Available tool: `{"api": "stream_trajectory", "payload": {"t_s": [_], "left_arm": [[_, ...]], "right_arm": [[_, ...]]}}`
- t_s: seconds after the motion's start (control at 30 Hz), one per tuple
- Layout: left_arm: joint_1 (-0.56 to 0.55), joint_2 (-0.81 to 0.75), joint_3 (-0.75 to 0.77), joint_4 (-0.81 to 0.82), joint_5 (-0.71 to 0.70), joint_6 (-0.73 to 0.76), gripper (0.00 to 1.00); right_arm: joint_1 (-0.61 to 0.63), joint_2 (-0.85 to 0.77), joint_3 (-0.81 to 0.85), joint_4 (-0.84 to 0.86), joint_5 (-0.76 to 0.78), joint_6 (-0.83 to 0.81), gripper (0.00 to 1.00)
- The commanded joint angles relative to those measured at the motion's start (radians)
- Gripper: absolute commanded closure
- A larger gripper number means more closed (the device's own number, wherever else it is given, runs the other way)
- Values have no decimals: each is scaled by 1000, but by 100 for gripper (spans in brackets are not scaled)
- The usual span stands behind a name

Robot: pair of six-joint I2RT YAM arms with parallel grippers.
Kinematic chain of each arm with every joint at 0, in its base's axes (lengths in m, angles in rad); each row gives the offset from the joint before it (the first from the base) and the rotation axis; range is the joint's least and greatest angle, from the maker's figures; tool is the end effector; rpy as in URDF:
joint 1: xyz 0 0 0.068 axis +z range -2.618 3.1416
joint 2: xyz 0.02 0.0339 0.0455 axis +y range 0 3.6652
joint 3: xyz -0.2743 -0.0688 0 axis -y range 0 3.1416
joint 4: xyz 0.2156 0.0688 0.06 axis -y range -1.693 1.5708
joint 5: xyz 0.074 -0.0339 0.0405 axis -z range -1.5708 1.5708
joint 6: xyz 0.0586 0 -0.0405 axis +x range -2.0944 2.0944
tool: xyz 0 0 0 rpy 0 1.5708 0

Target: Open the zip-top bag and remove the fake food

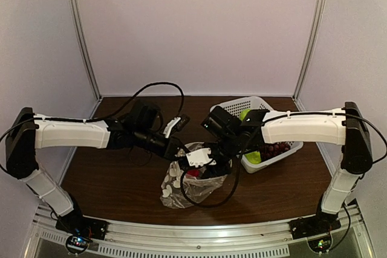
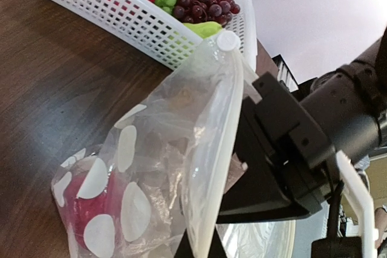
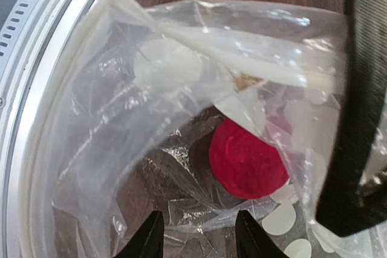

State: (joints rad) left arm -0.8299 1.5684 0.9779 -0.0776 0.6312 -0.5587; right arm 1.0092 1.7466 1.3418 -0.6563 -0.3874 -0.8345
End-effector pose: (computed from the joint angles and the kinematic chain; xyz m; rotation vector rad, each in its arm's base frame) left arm 0.1952 -0.2647 0.2424 0.7217 2.3959 -1.3867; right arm 0.1689 0.3100 0.2419 -2.1619 1.4724 0.5698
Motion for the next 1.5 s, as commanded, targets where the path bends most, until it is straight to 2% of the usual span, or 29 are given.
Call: {"api": "stream_trajectory", "payload": {"t_s": [0.0, 0.07, 0.3, 0.5, 0.73, 0.8, 0.97, 1.1, 1.27, 1.47], "left_arm": [[27, -37, -18, -46, -133, 14, 100], [43, -36, -30, -60, -155, 4, 100], [101, -14, -99, -32, -154, -2, 100], [145, 1, -136, -13, -150, 1, 100], [149, 27, -134, -11, -145, 20, 100], [150, 41, -134, -11, -145, 24, 100], [158, 67, -142, 6, -138, 24, 100], [160, 67, -143, 9, -131, 23, 100], [160, 58, -138, 6, -131, 29, 100], [160, 41, -131, 6, -125, 43, 100]], "right_arm": [[22, 60, 20, 82, 28, 0, 58], [23, 79, 17, 123, 29, 6, 56], [23, 128, -35, 346, 40, 24, 36], [23, 242, 30, 301, 25, -5, 33], [27, 302, 57, 266, 13, -15, 31], [30, 331, 73, 258, 39, -9, 22], [35, 377, 91, 263, 69, -4, 8], [37, 342, 62, 316, 88, 24, 13], [37, 210, -4, 386, 110, 83, 23], [29, 95, 9, 353, 97, 195, 23]]}}
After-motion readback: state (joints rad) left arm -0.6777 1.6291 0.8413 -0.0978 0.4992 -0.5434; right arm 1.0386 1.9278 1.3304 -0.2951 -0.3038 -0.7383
